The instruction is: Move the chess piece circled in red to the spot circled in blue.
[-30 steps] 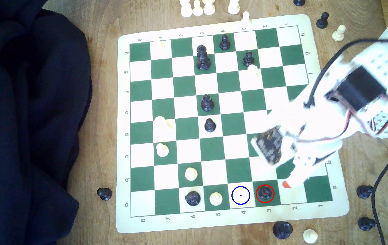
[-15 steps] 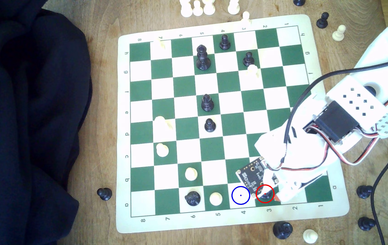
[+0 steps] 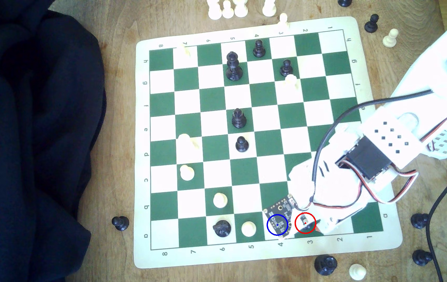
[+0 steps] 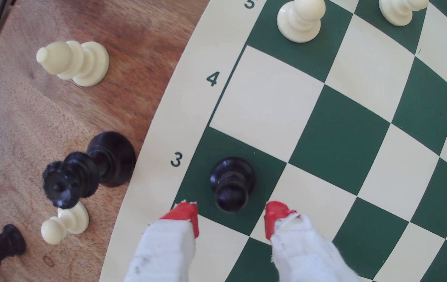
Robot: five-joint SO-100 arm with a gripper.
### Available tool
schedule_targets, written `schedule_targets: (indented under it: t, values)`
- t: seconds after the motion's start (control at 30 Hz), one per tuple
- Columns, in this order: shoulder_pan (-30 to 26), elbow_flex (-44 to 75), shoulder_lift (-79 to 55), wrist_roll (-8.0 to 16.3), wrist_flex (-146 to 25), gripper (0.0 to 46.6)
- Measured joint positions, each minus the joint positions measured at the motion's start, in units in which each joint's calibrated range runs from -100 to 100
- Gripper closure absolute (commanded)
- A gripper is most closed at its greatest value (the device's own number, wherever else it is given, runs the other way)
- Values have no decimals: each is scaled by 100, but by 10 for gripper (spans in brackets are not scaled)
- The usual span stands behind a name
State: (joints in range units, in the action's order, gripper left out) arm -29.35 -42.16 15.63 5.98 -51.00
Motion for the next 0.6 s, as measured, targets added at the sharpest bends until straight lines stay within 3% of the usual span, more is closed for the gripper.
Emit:
schedule_targets:
  t: [0.33,0.6]
  values:
    - [37,63,-436,29,88,367]
    - [66,334,-478,78,167,347]
